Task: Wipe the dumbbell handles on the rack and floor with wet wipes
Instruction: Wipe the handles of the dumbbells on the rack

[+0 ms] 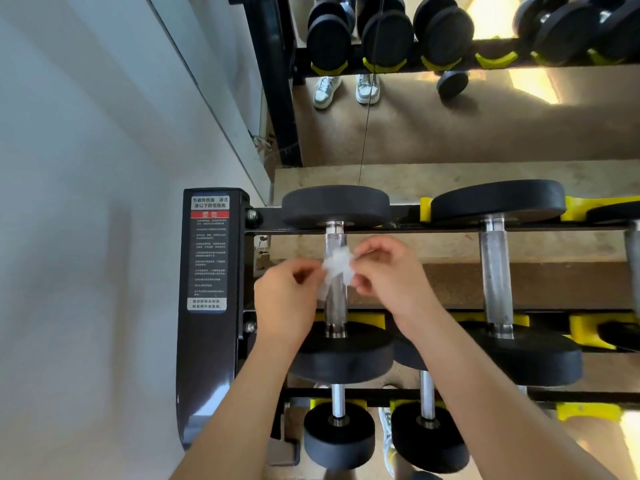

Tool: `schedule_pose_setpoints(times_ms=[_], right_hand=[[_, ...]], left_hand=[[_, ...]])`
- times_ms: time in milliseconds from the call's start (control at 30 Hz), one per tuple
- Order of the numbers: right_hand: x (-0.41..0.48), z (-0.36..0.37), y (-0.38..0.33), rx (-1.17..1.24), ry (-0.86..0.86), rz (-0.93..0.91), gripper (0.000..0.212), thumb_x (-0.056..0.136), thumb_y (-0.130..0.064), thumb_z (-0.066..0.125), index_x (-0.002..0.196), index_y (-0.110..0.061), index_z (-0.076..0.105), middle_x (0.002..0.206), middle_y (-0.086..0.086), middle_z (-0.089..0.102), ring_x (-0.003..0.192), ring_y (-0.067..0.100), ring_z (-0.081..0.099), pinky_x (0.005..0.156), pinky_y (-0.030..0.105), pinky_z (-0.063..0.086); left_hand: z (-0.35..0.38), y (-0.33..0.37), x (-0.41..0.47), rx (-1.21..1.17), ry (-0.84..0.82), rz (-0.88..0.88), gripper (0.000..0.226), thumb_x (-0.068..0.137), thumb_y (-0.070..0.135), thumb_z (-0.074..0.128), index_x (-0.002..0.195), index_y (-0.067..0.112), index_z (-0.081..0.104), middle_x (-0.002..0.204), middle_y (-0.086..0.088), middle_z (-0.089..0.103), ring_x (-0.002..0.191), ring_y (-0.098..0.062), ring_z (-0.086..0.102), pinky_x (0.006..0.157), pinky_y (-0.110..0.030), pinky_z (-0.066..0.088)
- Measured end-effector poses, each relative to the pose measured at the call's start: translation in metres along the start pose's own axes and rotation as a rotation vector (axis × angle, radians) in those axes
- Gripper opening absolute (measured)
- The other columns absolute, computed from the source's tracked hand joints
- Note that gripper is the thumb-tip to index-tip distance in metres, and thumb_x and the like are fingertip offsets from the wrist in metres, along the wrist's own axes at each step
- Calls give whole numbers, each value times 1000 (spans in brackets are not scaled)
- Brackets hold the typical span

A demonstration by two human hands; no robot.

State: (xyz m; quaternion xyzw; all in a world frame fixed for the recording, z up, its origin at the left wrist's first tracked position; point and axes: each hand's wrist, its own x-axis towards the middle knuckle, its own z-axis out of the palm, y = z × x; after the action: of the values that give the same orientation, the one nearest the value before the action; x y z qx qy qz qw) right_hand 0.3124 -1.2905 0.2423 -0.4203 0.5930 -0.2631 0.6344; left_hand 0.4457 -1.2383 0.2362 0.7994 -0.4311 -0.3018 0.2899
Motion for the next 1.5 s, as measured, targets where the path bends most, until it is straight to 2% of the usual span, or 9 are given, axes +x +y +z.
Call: schedule_pose_setpoints(times_ms=[133,300,533,667,767,900,1067,1200,1500], right_hand=[[5,8,1,488,168,129,17,90,3,58,92,-13,61,100,8,66,84,16,66,70,24,57],[0,26,21,-271,205,-338,14,85,-24,71,98,-28,67,88,-21,62,83,-6,59,74,8,45],[4,27,26,-378,431,-604,19,86,-2,66,96,-16,73,92,-8,70,87,-4,61,79,5,47],[7,13,27,-769,191,-852,24,86,-1,66,108,-8,72,114,6,62,101,13,59,89,15,44],[-1,-1,30,-996,-48,-908,26,83,-2,70,108,-10,72,112,6,60,97,20,62,82,29,55],[-10,-13,25,-1004,-290,-789,19,88,-10,66,105,-16,75,110,-3,63,95,9,60,86,16,49],[14,-4,5,-729,7,-674,17,89,-12,65,101,-19,75,106,-6,62,87,-1,51,75,-2,37],[-4,-12,17,-819,-245,-416,12,89,-22,68,98,-26,75,101,-14,64,88,3,58,80,17,48],[-3,6,28,-57,-215,17,6,88,-10,66,84,-12,61,96,12,67,96,29,62,91,46,52]], left_hand=[[20,15,14,-61,132,63,6,90,27,65,93,22,67,86,9,65,79,-2,58,72,-20,49],[13,8,1,63,59,125,18,89,16,65,105,22,71,102,6,69,87,-8,63,80,-20,49],[0,-8,-72,188,3,132,54,87,50,55,136,28,50,133,13,50,127,-11,38,100,-19,28],[10,-31,-111,182,33,3,74,79,77,41,134,26,49,143,2,41,134,-21,37,107,-37,38],[15,-26,-123,304,85,283,43,89,51,49,123,26,58,138,-6,48,131,-27,40,105,-46,41],[22,-16,-124,563,9,429,49,76,41,72,121,27,58,120,-6,60,121,-30,51,104,-55,40],[34,-4,-118,736,46,374,45,65,25,85,104,24,64,101,-10,65,101,-35,60,94,-61,46],[26,-14,-101,709,-2,521,47,61,30,86,101,29,63,91,-1,61,86,-27,61,93,-51,45],[21,-25,-90,262,-19,591,47,59,28,79,103,34,65,98,18,66,93,-9,55,78,-40,32]])
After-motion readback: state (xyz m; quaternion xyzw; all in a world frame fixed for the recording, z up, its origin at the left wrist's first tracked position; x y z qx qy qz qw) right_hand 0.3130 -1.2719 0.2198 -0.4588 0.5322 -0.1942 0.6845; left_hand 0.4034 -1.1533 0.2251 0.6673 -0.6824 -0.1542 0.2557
